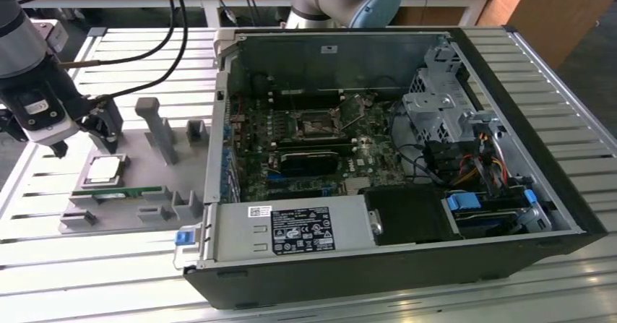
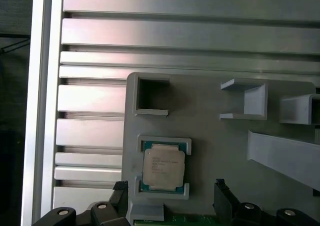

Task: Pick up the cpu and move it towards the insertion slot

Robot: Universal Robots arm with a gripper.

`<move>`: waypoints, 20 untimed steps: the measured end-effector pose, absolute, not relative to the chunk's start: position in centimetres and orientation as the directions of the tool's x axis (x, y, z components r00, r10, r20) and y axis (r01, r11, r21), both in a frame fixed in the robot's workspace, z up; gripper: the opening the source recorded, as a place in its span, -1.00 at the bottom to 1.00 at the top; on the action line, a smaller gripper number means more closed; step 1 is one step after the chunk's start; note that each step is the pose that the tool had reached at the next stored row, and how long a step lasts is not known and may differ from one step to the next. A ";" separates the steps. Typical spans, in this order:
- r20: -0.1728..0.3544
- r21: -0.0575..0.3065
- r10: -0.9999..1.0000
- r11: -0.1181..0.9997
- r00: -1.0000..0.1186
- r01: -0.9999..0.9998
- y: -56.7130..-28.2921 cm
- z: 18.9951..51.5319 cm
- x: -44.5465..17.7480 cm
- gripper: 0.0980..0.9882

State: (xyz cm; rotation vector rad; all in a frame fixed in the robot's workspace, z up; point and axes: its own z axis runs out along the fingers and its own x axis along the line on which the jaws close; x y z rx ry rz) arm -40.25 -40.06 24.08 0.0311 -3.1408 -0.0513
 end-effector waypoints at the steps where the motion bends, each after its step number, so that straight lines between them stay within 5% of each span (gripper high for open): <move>1: 0.000 0.033 -0.020 0.999 -1.000 -0.020 -40.1 24.0 -40.3 0.52; 20: 0.000 0.029 -0.020 0.999 -1.000 -0.020 -40.1 22.7 -40.3 0.52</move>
